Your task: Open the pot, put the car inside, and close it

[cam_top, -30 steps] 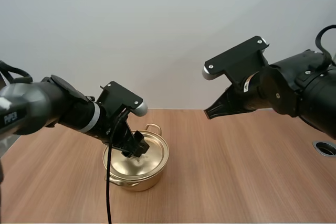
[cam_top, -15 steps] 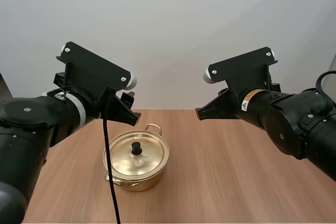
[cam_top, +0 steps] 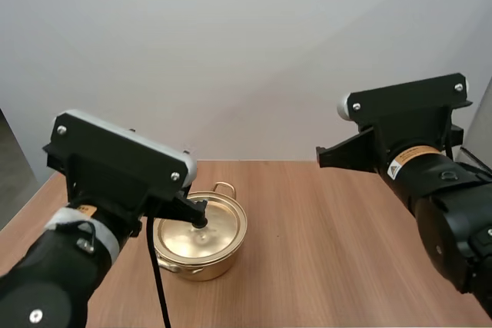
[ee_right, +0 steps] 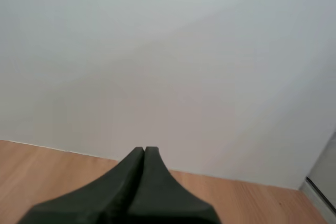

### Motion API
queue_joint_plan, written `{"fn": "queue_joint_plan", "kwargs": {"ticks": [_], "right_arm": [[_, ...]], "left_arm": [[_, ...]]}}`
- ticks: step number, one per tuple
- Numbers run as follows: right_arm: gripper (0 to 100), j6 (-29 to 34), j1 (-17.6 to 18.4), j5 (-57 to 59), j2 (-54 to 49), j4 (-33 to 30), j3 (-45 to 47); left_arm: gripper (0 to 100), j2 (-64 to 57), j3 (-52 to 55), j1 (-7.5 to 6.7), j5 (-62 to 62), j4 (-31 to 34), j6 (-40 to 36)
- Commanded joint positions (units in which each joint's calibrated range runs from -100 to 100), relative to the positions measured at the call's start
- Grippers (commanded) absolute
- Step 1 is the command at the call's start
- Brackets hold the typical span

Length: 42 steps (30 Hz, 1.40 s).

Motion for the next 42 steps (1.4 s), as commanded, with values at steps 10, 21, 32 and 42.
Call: {"fn": "queue_joint_plan", "kwargs": {"ticks": [10,21,32,42], "right_arm": [[0,-1.95,-3.69,-4.18,-0.60,-1.41,16.31],[0,-1.13,-3.62,-8.36,-0.60,8.44,25.08],[0,-1.22,-3.56,-18.39,-0.60,11.08,25.08],[0,-1.22,-3.56,-18.39,-0.60,11.23,25.08]], "left_arm": [[99,-7.54,17.65,-4.87,-33.08,-3.38,-9.47],[99,-7.54,17.65,-1.76,-14.56,2.47,-19.32],[99,-7.54,17.65,-0.67,-17.36,19.26,-32.99],[99,-7.54,17.65,-0.67,-17.36,19.26,-32.99]]}}
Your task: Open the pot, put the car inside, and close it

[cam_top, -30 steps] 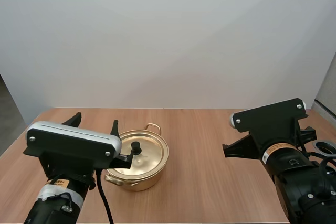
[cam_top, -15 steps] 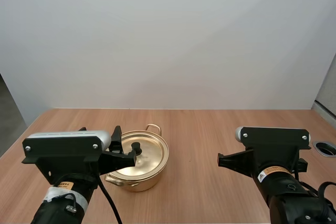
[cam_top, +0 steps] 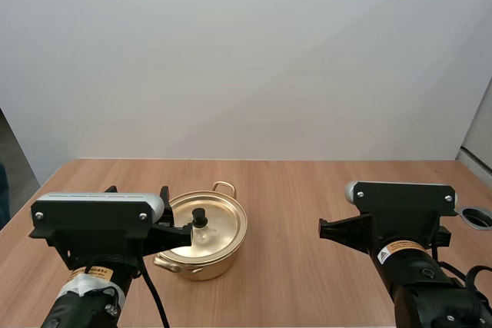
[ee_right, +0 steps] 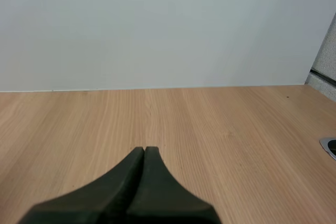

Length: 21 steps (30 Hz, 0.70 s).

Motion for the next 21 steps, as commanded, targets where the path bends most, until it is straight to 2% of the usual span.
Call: {"fn": "queue_joint_plan", "kwargs": {"ticks": [1,6,12,14,15,16,18,19,20,21], "right_arm": [[0,-0.06,0.02,0.01,0.05,0.05,0.00],[0,-0.06,0.02,0.26,0.05,0.03,0.00],[0,-0.06,0.02,0.61,0.05,0.03,0.00],[0,-0.06,0.02,0.61,0.05,0.03,0.00],[0,-0.06,0.02,0.61,0.05,0.03,0.00],[0,-0.06,0.02,0.61,0.05,0.03,0.00],[0,-0.06,0.02,0.61,0.05,0.03,0.00],[0,-0.06,0.02,0.61,0.05,0.03,0.00],[0,-0.06,0.02,0.61,0.05,0.03,0.00],[0,-0.06,0.02,0.61,0.05,0.12,0.00]], "left_arm": [[99,0.00,0.00,0.05,0.00,0.10,-0.02],[99,0.00,0.00,1.56,7.82,0.10,-0.12],[99,0.00,0.00,1.79,17.04,0.10,-0.12],[95,0.00,0.00,1.79,18.54,0.10,-0.12],[86,0.00,0.00,1.79,18.54,0.10,-0.12],[71,0.00,0.00,1.79,18.54,0.10,-0.12],[35,0.00,0.00,1.79,17.87,0.59,-0.12],[10,0.00,0.00,1.79,16.64,0.87,-0.12],[0,0.00,0.00,1.79,14.88,1.08,0.18],[0,0.00,0.00,1.79,12.79,1.08,0.30]]}}
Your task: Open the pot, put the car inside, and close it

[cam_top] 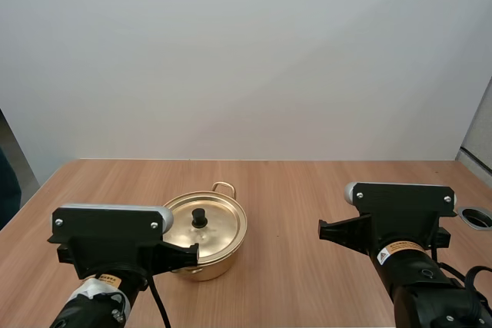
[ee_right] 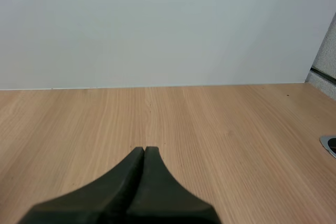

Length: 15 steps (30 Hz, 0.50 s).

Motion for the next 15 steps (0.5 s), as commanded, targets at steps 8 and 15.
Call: {"fn": "queue_joint_plan", "kwargs": {"ticks": [8,15], "right_arm": [[0,0.03,0.02,0.96,0.05,6.59,0.00],[0,-0.05,2.28,8.32,-7.82,5.79,0.00]], "left_arm": [[0,0.00,0.00,0.01,-9.46,0.10,0.11],[0,0.00,0.00,0.01,-9.46,0.21,0.11]]}}
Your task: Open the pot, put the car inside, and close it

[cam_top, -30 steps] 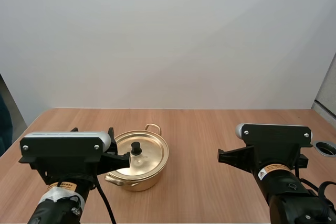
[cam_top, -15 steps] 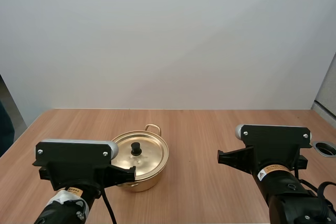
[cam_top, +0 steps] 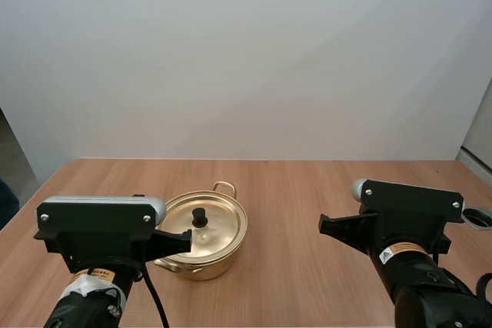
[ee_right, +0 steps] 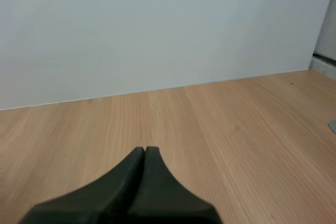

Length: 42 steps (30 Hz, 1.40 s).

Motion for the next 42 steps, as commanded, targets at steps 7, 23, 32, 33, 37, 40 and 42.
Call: {"fn": "queue_joint_plan", "kwargs": {"ticks": [7,23,32,33,37,40,42], "right_arm": [[0,-0.05,4.98,33.59,-20.27,-1.50,0.00],[0,-0.05,5.71,33.30,-20.27,-3.03,0.00],[0,-0.05,5.71,33.30,-20.27,-3.03,0.00],[0,-0.05,5.71,33.30,-20.27,-3.03,0.00],[0,-0.05,5.71,33.11,-20.27,-3.03,0.00],[0,-0.05,5.71,33.11,-20.27,-3.03,0.00],[0,-0.05,5.71,33.11,-20.27,-3.03,0.00]], "left_arm": [[0,0.00,0.00,0.01,-0.33,23.47,-0.04],[0,0.00,0.00,-0.34,-0.51,22.53,-0.33],[0,0.00,0.00,-2.12,9.02,23.05,-21.04],[0,0.00,0.00,-2.31,9.06,23.05,-23.96],[0,0.00,0.00,-3.25,9.66,23.84,-30.23],[0,0.00,0.00,-3.41,10.84,24.10,-29.16],[0,0.00,0.00,-3.41,10.84,24.10,-29.16]]}}
